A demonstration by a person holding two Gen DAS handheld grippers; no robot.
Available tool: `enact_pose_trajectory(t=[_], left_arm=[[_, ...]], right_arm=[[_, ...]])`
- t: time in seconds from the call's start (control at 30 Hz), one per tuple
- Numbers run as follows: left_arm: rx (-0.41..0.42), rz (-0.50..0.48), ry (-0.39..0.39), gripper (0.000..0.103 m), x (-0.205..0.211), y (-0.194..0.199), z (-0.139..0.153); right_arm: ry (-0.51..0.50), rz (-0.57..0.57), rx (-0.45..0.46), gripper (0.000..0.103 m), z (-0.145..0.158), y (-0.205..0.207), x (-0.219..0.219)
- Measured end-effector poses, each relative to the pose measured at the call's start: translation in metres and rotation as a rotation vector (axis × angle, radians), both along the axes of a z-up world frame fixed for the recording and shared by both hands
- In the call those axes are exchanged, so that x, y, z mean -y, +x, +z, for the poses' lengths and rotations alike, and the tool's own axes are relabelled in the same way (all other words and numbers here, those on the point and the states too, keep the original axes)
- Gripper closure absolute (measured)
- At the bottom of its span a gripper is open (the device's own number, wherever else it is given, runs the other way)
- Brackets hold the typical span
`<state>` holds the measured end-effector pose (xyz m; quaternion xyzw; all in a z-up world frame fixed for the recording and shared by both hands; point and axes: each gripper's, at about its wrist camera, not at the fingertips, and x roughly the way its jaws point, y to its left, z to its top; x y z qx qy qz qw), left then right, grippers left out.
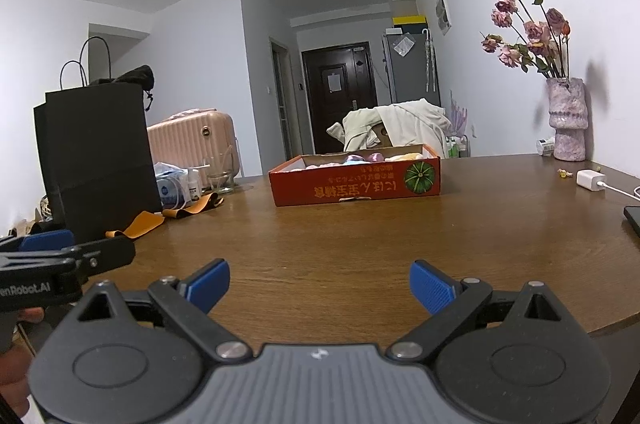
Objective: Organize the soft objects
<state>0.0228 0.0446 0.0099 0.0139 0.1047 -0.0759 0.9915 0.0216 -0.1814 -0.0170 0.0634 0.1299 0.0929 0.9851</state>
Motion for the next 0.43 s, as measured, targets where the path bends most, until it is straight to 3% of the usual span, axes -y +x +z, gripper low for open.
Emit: enact_pose_trajectory(t=[0.43], left_arm=[[0.038,-0.008,-0.012,0.000,-0.0018,-0.0051,0.0009]], right_arm=[[-0.003,0.001,0.008,0.006,0.0015,-0.0008,-0.0005]])
